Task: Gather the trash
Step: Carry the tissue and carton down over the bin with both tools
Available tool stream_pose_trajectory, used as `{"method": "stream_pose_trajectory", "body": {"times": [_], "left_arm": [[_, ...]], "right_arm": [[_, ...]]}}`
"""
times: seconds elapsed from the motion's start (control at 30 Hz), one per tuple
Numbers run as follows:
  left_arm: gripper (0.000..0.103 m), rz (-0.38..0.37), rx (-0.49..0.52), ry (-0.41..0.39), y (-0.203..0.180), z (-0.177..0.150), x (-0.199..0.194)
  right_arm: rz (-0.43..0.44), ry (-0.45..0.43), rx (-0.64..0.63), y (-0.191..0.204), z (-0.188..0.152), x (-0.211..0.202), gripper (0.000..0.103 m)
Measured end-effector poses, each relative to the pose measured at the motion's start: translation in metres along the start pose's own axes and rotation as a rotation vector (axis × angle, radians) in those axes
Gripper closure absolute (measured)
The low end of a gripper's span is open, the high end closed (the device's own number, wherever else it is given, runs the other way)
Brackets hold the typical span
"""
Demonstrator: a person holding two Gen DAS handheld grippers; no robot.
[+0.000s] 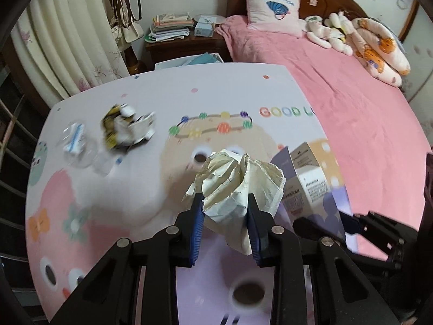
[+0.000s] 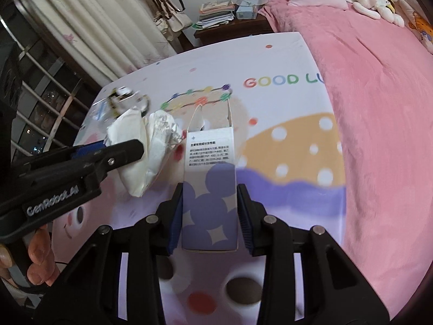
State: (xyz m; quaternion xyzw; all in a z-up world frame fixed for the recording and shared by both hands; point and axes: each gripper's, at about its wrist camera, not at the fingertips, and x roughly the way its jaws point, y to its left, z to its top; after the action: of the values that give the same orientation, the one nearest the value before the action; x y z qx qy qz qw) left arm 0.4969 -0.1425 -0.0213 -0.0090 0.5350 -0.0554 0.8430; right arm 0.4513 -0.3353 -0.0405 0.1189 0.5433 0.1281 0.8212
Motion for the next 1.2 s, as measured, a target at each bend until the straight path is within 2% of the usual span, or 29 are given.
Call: {"method": "stream_pose_trajectory", "body": {"times": [0.17, 0.33, 0.53, 0.67, 0.83, 0.97, 1.07, 1.2], "left_arm": [[0.074, -0.017, 0.033, -0.021, 0.021, -0.062, -0.057], [0.074, -0.059, 0.059, -0.041, 0.057, -0.144, -0.12], [0.074, -0.085, 0.143, -0.066, 0.104, -0.247, -0.188], [0.074, -0.103, 0.186, -0.075, 0.137, -0.315, -0.22], [0.074, -0.134, 0.206, -0.04, 0.165, -0.387, -0.24], [0.074, -0.165, 0.222, 0.003, 0.177, -0.44, -0.247], [0.074, -0.174, 0.25, 0.036, 0.179, -0.476, -0.241], [0.074, -0.182, 0.254, 0.114, 0.175, -0.514, -0.211]], "right_arm": [[-0.002, -0.029, -0.012, 0.042, -0.046, -0.041, 0.07], [-0.02, -0.072, -0.017, 0.094, -0.109, -0.086, 0.07], [-0.042, -0.114, 0.03, 0.169, -0.213, -0.127, 0.07], [-0.042, -0.102, 0.042, 0.213, -0.281, -0.134, 0.07], [-0.029, -0.024, 0.001, 0.262, -0.361, -0.13, 0.07], [-0.021, 0.052, -0.037, 0.287, -0.408, -0.123, 0.07], [-0.035, 0.11, -0.039, 0.294, -0.44, -0.112, 0.07], [-0.052, 0.179, -0.001, 0.284, -0.472, -0.088, 0.07]]}}
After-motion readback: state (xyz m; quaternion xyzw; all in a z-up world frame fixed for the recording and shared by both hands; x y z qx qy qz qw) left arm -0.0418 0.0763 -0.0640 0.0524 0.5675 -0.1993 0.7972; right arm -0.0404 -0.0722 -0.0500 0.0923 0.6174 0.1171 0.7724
